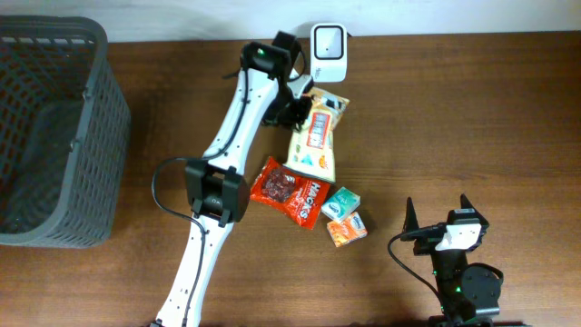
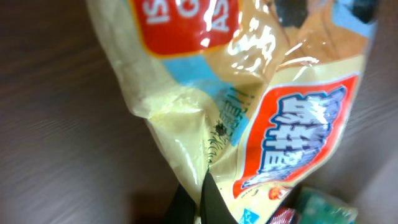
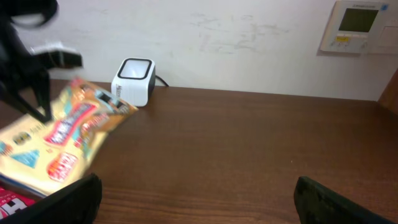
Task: Scan the item barcode
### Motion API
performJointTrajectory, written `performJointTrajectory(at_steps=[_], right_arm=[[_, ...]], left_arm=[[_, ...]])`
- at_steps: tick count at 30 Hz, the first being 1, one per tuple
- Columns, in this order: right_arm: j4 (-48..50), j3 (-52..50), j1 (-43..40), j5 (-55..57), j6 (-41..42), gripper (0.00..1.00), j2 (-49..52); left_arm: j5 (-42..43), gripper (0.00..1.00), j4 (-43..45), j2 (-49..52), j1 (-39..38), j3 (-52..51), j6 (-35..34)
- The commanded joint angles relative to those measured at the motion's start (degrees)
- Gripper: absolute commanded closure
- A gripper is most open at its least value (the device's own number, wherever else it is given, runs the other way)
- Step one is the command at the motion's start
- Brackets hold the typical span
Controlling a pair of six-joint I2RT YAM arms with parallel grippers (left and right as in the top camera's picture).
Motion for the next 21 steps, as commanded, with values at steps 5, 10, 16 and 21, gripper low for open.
performJointTrajectory(at_steps=[5, 10, 16, 21], right_arm=[[-0.2, -0.5, -0.3, 0.3, 0.5, 0.02, -0.3], [-0.2, -0.5, -0.3, 0.3, 0.5, 0.02, -0.3], [-0.2, -0.5, -0.3, 0.3, 0.5, 0.02, -0.3], [-0.2, -0.5, -0.3, 0.3, 0.5, 0.02, -0.3]], left_arm=[[-21.6, 1.00, -3.6, -5.3, 0.2, 11.1, -2.0], [-39.1, 1.00, -3.6, -7.7, -0.6, 11.1, -2.1], [-52.0, 1.00, -3.6, -8.7, -4.3, 11.1, -2.1], [-52.3, 1.00, -3.6, -8.7, -7.6, 9.8, -4.7]])
